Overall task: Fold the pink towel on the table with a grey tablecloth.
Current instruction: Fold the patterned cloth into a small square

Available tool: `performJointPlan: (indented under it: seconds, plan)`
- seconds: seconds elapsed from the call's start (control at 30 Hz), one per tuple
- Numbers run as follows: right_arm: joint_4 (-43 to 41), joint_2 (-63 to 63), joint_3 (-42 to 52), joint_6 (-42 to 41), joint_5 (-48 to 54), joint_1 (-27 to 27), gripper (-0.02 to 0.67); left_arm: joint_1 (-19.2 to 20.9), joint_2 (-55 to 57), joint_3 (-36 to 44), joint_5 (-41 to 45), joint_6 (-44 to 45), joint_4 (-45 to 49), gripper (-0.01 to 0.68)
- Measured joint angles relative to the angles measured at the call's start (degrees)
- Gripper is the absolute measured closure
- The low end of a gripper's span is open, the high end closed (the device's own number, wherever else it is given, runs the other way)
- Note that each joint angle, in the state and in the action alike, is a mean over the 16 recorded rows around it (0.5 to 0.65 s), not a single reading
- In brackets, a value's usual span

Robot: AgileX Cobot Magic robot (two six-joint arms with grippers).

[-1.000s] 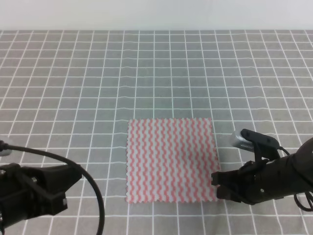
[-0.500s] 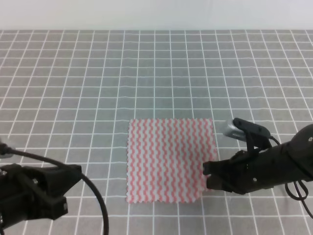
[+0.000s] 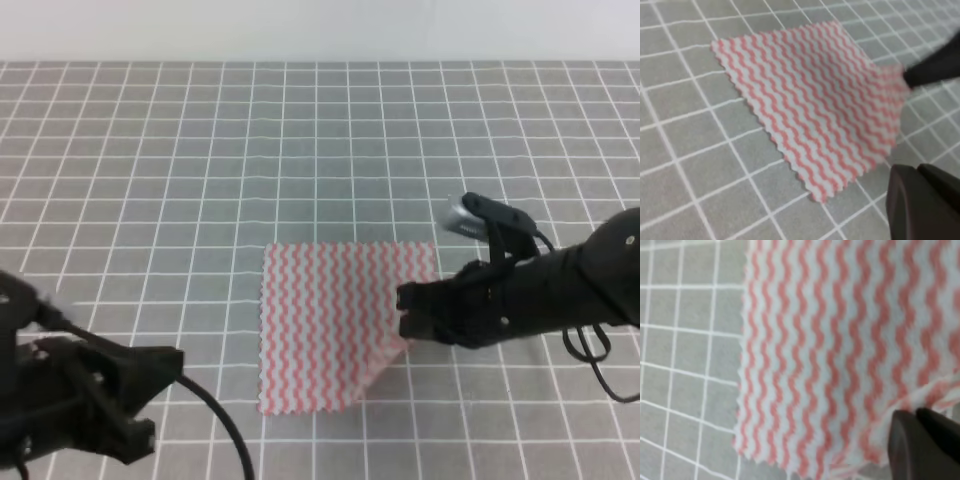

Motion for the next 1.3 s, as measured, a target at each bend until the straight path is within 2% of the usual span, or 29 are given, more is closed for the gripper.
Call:
performJointPlan:
  seconds: [0.3, 0.6, 0.73, 1.1, 1.3]
  plan:
    - [0.3, 0.0, -1.9, -0.6, -2.3, 0.0, 0.664, 0.0, 6.9, 0.0, 3.6, 15.3, -8.2, 0.674]
    - [0.6, 0.0, -2.0, -0.7, -4.6, 0.0, 0.664, -1.4, 9.1, -0.1, 1.3, 19.2, -12.0, 0.674]
    - [0.7, 0.0, -2.0, -0.7, -5.0, 0.0, 0.664, -5.0, 9.2, -0.2, -3.1, 19.3, -13.0, 0.674]
    - [1.1, 0.1, -2.0, -0.8, -5.1, 0.0, 0.664, -20.1, 11.3, -0.7, -20.4, 23.3, -14.2, 0.673]
    - [1.8, 0.1, -2.0, -0.8, -5.6, 0.0, 0.664, -23.7, 14.6, -1.9, -23.5, 27.0, -14.2, 0.639]
